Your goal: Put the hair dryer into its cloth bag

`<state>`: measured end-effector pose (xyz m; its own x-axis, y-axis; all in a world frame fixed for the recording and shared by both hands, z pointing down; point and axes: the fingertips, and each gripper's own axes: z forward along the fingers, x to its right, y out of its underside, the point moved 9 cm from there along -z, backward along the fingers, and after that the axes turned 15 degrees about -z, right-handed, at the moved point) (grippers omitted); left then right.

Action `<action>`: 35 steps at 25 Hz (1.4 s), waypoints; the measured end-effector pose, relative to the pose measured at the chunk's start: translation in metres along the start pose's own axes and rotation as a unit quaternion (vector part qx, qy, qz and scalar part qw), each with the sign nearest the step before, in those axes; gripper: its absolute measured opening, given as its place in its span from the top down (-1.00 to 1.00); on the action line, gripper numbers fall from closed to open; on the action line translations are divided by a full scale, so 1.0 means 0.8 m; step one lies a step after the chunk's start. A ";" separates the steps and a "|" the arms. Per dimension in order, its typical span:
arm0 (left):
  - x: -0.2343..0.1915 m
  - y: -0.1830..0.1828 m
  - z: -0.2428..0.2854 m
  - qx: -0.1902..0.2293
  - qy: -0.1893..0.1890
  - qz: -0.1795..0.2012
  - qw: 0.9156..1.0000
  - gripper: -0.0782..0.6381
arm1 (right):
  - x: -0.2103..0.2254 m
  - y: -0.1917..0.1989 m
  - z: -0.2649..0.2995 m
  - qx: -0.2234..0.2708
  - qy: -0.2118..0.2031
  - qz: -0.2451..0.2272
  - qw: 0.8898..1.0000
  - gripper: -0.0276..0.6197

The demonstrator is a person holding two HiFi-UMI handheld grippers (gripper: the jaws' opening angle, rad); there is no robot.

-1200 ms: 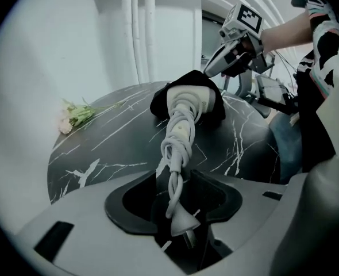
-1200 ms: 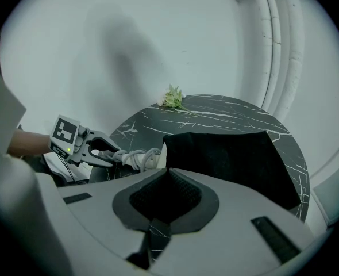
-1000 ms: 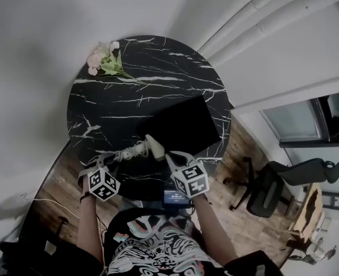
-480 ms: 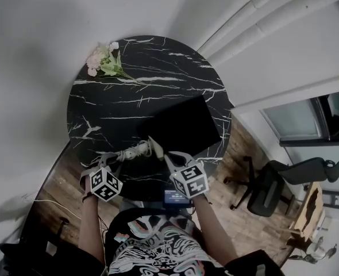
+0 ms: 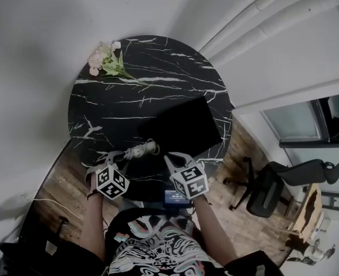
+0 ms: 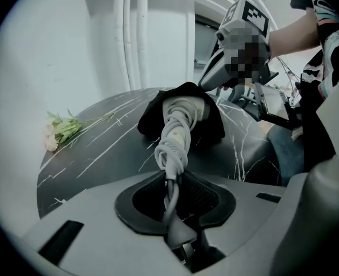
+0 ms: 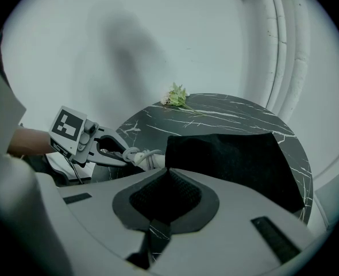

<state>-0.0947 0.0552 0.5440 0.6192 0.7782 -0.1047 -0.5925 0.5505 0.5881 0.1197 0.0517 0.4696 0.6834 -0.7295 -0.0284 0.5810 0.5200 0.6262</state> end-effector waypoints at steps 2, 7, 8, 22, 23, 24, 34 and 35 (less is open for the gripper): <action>0.001 -0.005 0.002 0.004 0.003 -0.001 1.000 0.51 | -0.001 0.000 0.001 0.000 -0.001 0.000 1.000 0.85; 0.004 -0.019 0.003 0.017 0.006 -0.003 1.000 0.51 | -0.001 -0.001 0.000 0.002 -0.002 0.000 1.000 0.85; 0.005 -0.021 0.004 0.017 0.007 -0.002 1.000 0.51 | -0.002 -0.001 0.000 0.002 -0.003 0.000 1.000 0.85; 0.020 -0.043 0.022 0.022 0.016 -0.004 1.000 0.51 | -0.002 0.001 -0.003 0.007 -0.011 -0.008 1.000 0.85; 0.021 -0.045 0.024 0.022 0.017 -0.005 1.000 0.51 | -0.001 0.001 -0.003 0.008 -0.011 -0.008 1.000 0.85; 0.022 -0.047 0.025 0.023 0.018 -0.005 1.000 0.51 | -0.001 0.002 -0.003 0.010 -0.011 -0.008 1.000 0.85; 0.026 -0.067 0.040 0.018 0.021 0.002 1.000 0.51 | 0.002 0.005 -0.004 0.014 -0.020 -0.009 1.000 0.85; 0.026 -0.069 0.041 0.018 0.022 0.002 1.000 0.51 | 0.003 0.005 -0.004 0.016 -0.020 -0.009 1.000 0.85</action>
<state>-0.0317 0.0312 0.5357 0.5929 0.7936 -0.1369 -0.5761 0.5367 0.6165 0.1253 0.0533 0.4697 0.6538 -0.7566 -0.0094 0.5791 0.4923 0.6499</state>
